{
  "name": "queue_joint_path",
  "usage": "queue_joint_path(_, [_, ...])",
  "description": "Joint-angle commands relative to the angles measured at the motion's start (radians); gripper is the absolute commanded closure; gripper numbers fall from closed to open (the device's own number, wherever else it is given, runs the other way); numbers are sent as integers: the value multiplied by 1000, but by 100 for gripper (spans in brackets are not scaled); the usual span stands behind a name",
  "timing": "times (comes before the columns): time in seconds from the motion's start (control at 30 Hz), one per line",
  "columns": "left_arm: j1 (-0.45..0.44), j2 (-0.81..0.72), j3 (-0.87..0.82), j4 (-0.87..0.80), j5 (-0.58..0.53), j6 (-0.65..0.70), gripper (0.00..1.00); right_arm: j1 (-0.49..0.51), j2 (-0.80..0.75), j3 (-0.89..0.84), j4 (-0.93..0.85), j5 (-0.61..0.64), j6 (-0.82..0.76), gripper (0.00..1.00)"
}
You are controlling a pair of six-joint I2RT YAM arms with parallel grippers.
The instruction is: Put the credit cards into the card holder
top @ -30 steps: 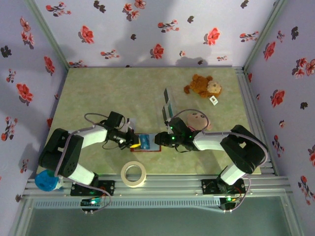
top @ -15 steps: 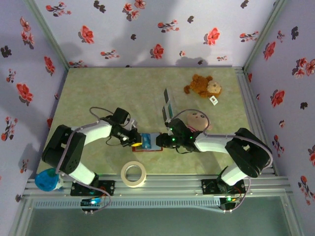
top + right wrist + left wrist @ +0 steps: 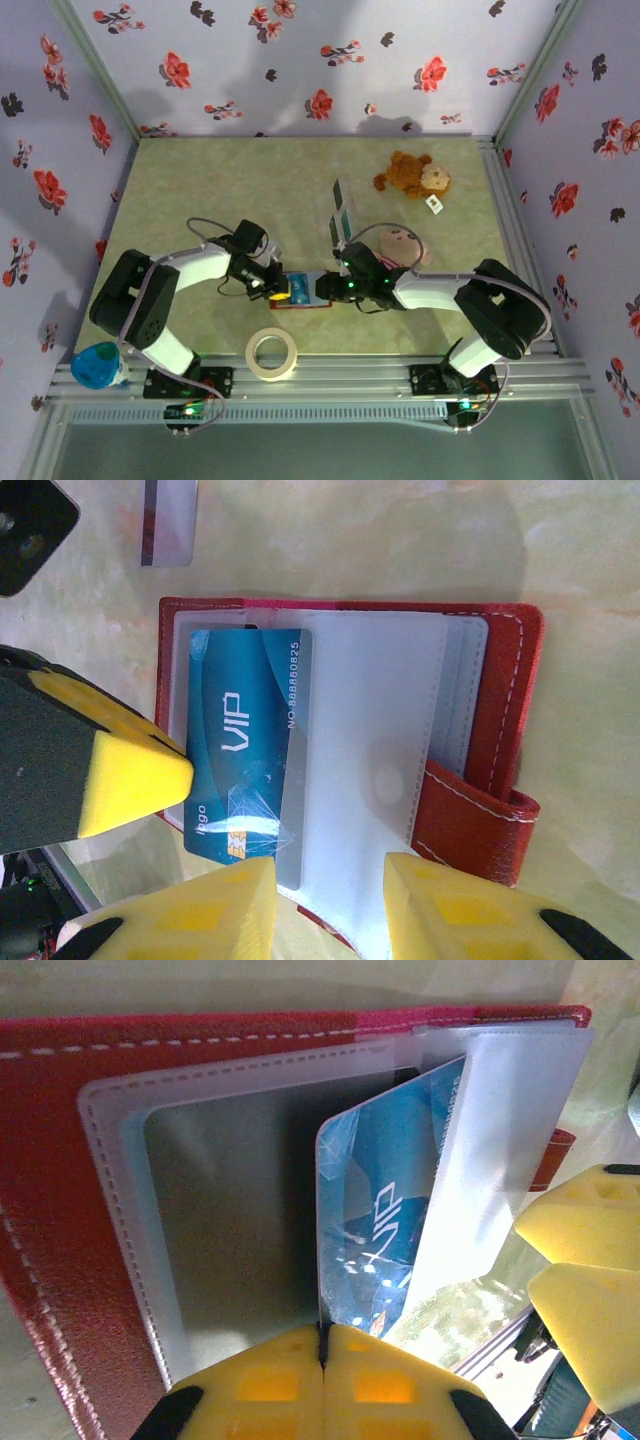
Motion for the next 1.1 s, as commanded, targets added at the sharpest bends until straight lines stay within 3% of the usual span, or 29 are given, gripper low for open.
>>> queue_joint_path(0.0, [-11, 20, 12, -9, 22, -9, 100, 8, 21, -13, 33, 9, 2, 67])
queue_joint_path(0.13, [-31, 15, 36, -20, -14, -17, 96, 12, 13, -20, 47, 4, 10, 67])
queue_joint_path(0.43, [-69, 85, 121, -102, -76, 10, 77, 12, -19, -18, 3, 25, -1, 64])
queue_joint_path(0.73, [-80, 82, 191, -277, -167, 38, 68, 9, -84, 7, -133, 52, -19, 64])
queue_joint_path(0.87, [-82, 53, 192, -270, -161, 40, 68, 10, -84, 8, -142, 57, -28, 64])
queue_joint_path(1.07, [-92, 76, 201, -227, -143, 34, 80, 10, -31, 12, -103, 40, -19, 66])
